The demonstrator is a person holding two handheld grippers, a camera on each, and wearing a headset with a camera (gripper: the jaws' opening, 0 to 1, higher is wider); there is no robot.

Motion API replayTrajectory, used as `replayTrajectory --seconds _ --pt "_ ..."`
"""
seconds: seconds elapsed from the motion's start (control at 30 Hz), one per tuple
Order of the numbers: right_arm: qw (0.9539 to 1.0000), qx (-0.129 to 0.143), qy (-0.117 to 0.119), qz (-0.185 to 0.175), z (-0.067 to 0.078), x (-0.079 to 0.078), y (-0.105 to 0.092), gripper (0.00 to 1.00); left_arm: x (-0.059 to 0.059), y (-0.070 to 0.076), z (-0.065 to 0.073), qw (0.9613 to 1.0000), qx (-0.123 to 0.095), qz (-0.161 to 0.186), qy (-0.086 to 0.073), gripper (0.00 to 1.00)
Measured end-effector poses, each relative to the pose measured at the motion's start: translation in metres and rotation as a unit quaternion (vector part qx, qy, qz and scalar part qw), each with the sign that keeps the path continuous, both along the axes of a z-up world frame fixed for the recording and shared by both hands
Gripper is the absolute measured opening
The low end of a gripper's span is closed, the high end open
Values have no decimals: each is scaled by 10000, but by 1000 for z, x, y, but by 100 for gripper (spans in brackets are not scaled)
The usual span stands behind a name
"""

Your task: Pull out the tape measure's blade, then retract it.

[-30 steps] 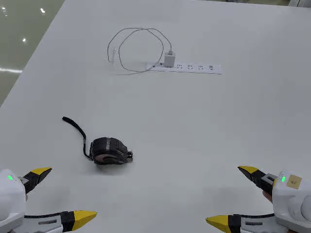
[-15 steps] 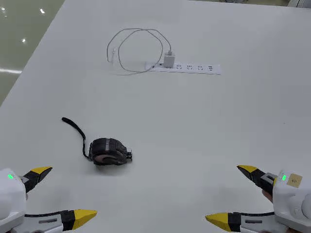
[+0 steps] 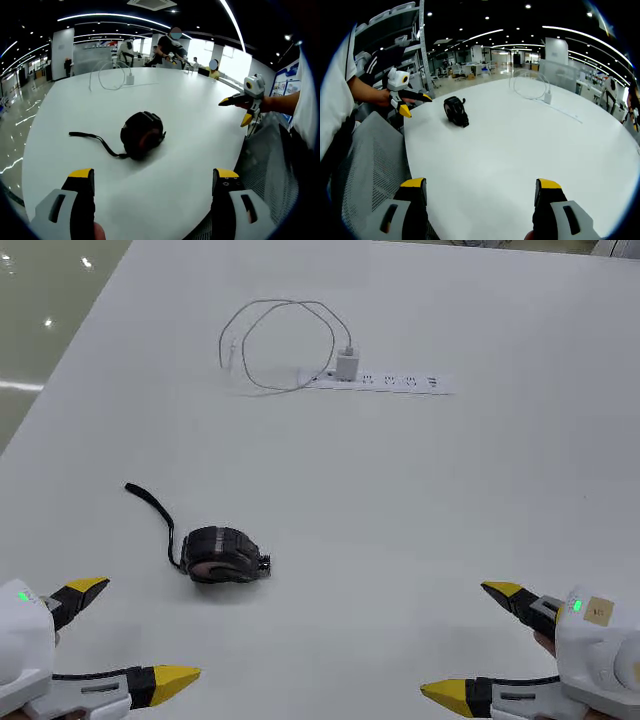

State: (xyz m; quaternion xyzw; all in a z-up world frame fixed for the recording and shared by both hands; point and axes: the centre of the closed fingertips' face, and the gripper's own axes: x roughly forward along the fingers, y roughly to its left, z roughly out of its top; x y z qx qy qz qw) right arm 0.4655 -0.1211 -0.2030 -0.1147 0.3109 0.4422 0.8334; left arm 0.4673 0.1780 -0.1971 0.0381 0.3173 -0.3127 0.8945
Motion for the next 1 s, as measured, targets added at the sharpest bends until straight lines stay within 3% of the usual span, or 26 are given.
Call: replayTrajectory --seconds 0.6,1.0 --pt "9999 -3 -7 151 -1 11 9 88 11 -8 1 9995 41 -301 67 96" --pt "9995 -28 80 299 -9 18 14 87 28 -13 -3 9978 113 -656 67 96"
